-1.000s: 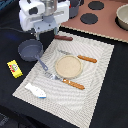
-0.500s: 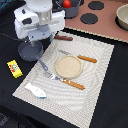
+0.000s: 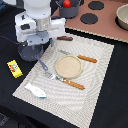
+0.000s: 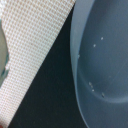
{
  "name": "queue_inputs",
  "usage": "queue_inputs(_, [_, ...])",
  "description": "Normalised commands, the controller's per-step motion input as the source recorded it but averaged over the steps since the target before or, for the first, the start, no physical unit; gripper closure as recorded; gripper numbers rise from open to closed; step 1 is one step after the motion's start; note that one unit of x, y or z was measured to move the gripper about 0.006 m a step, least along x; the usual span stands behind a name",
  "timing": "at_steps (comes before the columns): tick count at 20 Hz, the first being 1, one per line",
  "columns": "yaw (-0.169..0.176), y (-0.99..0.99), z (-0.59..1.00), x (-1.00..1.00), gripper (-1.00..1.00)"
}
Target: Interact with the objects in diverse but meaningful ways.
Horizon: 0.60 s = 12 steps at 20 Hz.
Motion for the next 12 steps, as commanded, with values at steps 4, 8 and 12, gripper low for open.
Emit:
queue_inputs(4, [-0.087,-0.01,-0.26,-0.09,1.0])
queue_inputs(8, [-0.085,-0.01,-0.26,-0.11,1.0])
queue_inputs(12, [-0.077,-0.02,-0.2,-0.13,1.0])
